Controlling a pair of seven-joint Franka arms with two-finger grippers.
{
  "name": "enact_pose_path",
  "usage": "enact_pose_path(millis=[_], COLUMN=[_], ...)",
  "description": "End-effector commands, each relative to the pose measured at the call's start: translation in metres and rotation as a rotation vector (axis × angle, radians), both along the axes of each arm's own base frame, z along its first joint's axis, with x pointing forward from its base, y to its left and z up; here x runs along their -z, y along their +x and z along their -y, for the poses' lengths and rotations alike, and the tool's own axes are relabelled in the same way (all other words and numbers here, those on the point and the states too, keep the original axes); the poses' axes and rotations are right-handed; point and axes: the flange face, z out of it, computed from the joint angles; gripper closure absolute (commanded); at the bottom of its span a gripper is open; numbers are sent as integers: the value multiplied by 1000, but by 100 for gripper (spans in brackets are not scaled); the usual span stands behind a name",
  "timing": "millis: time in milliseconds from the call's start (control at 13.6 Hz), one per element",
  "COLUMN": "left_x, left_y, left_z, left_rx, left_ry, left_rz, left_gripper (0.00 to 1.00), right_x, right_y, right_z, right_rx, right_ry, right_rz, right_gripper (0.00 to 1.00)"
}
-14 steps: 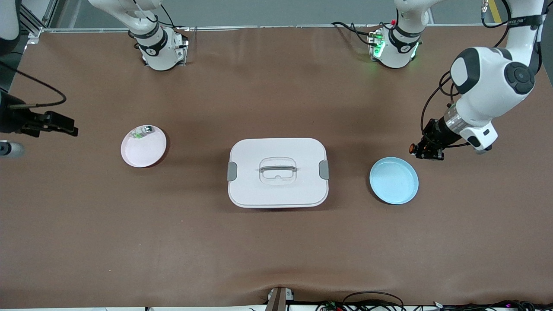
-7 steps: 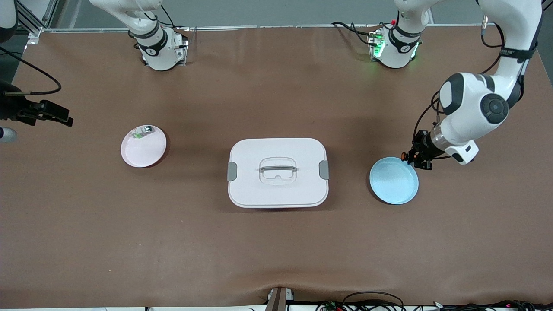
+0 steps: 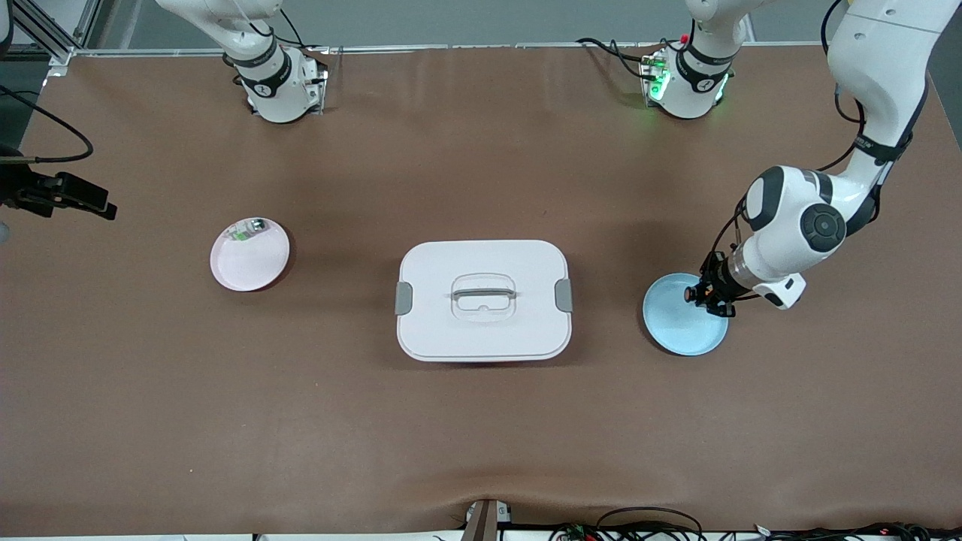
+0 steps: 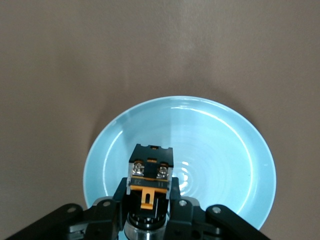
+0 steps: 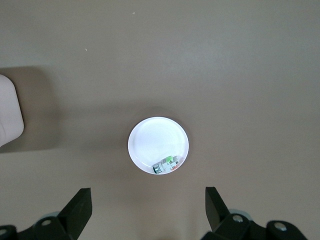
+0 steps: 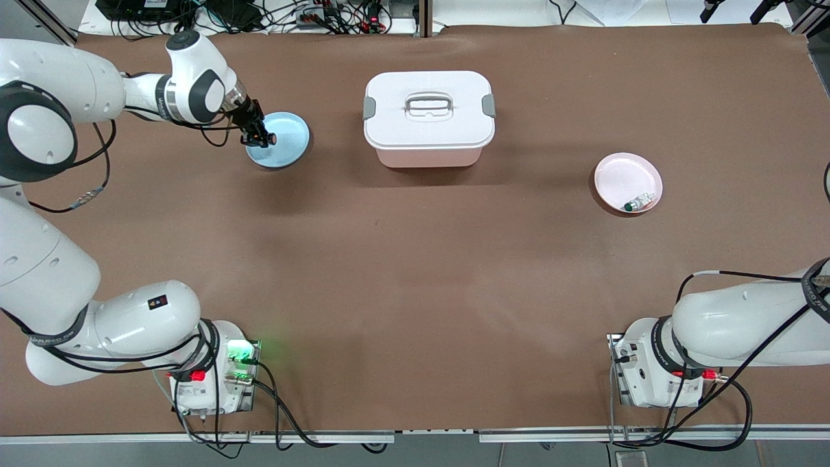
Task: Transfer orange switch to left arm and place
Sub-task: 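Lower the switch onto the light-blue plate with the left gripper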
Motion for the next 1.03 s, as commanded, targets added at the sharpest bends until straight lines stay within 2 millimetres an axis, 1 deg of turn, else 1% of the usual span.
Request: enact_pose_path(millis=[0,221,368,662,809,956], left_x=[2,13,20,26,26,26], left_y=[9,10,10,9,9,9], left_z=[-1,2,0,0,1,0], left_rx=[-11,-13,-15,1,2,20], left_ry=[-2,-19,-19,-12,-14,-3], left_rz=[12,24,27,22,30,35], left_gripper=[100,100,100,100,98,95], right_x=[-6,-8,-8,-13,-17,-14], right_y=[-7,-6,-4,-4,-3,-1], right_z=[3,6,6,8,9,7], right_rx=[16,22,22,26,27,24], right_ry=[13,14,13,8,8,7], right_rz=[28,39,47,49,59,57], right_gripper=[0,0,0,0,0,0])
